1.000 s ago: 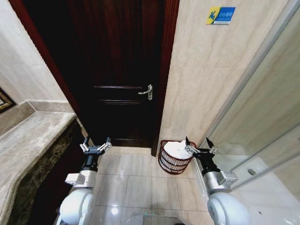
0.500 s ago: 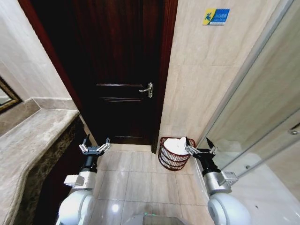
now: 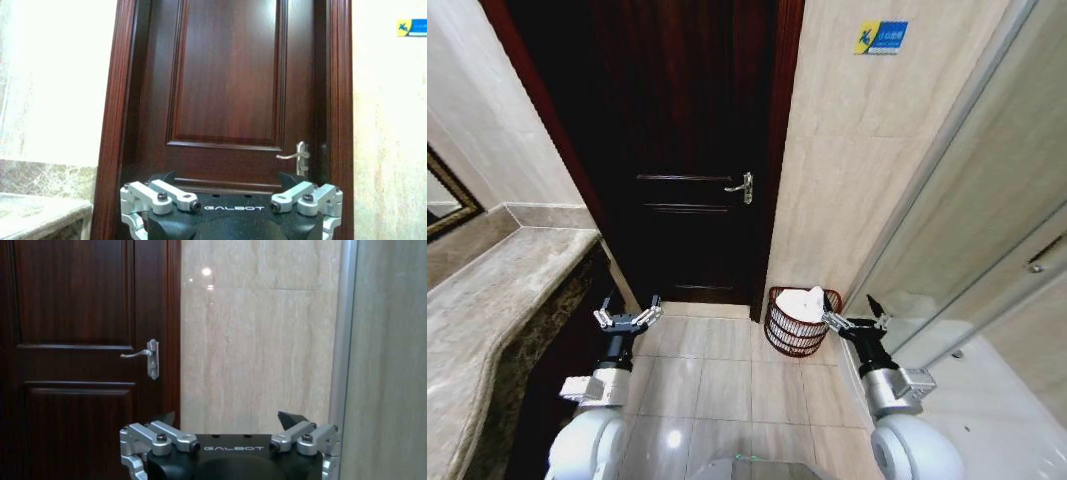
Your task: Discard the used towel into the hamper.
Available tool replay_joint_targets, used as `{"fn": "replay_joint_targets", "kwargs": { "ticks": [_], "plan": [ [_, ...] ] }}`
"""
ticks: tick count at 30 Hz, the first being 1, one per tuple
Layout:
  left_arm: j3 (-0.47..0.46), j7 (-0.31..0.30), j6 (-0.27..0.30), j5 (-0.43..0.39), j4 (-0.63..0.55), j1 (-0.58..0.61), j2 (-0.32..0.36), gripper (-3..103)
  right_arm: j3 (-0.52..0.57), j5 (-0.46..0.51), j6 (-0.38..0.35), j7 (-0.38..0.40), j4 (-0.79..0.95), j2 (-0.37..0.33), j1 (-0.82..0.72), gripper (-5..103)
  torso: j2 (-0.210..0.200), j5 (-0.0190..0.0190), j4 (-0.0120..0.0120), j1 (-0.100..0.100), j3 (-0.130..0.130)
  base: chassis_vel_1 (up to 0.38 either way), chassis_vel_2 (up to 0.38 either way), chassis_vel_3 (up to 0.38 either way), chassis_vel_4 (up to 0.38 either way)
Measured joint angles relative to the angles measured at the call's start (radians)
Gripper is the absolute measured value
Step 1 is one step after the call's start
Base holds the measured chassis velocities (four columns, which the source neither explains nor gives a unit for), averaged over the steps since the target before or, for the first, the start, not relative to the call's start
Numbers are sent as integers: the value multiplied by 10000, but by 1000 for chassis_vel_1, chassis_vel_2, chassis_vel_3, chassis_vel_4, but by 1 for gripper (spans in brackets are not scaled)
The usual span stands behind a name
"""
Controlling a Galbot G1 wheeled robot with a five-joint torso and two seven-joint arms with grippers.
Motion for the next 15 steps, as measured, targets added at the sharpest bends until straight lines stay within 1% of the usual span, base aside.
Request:
{"fn": "replay_joint_targets", "kwargs": {
  "ticks": [8,15],
  "plan": [
    [9,135,11,4,10,-53,12,100,7,-13,1,1,5,10,-7,100,-2,0,0,0,0,75,-65,-53,83],
    [27,157,-186,23,122,-78,36,100,5,-20,2,3,-3,21,5,100,-2,0,1,-1,-1,88,-55,-47,95]
  ]
}}
